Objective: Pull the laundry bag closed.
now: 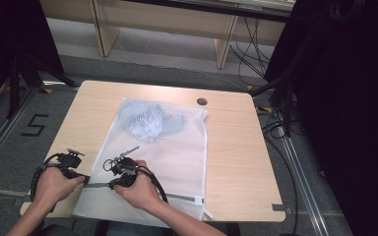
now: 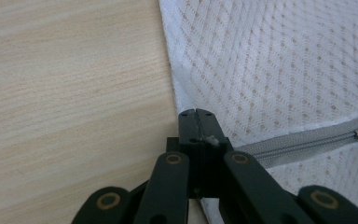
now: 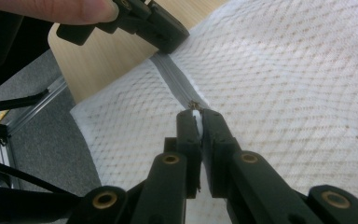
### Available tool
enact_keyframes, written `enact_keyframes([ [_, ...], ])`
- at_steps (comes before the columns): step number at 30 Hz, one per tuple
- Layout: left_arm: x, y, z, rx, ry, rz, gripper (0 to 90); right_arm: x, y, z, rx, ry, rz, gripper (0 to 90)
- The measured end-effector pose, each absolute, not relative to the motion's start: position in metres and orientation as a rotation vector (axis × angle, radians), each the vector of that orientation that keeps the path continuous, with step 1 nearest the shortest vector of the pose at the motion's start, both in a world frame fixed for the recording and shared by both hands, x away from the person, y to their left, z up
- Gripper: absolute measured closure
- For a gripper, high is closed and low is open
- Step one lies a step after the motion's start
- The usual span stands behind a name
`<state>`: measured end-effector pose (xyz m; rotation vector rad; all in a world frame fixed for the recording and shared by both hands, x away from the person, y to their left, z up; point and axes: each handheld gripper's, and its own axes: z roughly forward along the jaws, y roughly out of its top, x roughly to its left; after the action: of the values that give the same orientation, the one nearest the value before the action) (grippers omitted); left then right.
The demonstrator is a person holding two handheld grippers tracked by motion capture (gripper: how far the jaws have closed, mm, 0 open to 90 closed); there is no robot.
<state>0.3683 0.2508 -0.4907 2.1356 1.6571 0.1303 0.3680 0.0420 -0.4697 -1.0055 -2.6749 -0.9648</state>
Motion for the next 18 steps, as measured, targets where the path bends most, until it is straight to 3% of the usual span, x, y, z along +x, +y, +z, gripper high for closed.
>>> enact_keyframes([
  [18,0.3683,0.2498,-0.4908,2.13,1.66,0.133,89.8,0.37,0.0315,-0.4625,-0.99,-2.684,-0.983,87.1],
])
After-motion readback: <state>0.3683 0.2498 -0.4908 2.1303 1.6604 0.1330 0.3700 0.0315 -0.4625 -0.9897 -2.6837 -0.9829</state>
